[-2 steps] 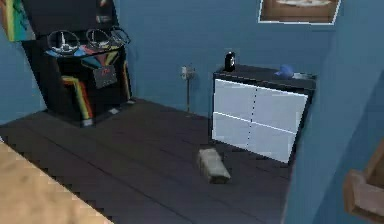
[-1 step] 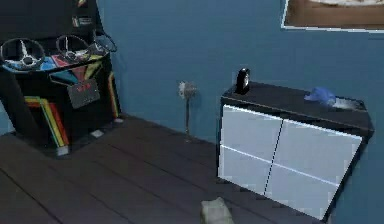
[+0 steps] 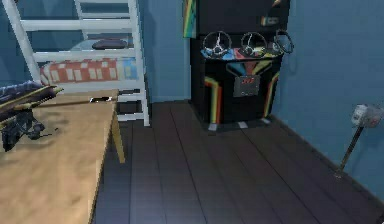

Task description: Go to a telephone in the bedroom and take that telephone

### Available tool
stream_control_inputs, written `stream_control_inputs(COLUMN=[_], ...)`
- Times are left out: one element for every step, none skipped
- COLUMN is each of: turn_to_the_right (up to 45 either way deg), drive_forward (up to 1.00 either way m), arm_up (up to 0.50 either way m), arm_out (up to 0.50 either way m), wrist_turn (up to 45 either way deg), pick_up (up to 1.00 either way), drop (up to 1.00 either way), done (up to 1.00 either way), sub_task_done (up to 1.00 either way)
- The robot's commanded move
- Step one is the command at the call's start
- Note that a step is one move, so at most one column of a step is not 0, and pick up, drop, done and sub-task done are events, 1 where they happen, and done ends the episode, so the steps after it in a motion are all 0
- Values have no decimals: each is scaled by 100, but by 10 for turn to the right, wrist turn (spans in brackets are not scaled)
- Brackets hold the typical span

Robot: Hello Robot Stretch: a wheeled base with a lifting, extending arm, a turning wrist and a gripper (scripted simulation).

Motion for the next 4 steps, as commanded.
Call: stream_control_inputs(turn_to_the_right=[-90, 0, -450, -450], drive_forward=[0, 80, 0, 0], arm_up=[0, 0, 0, 0], arm_out=[0, 0, 0, 0], wrist_turn=[0, 0, 0, 0], pick_up=[0, 0, 0, 0], drop=[0, 0, 0, 0], done=[0, 0, 0, 0], sub_task_done=[0, 0, 0, 0])
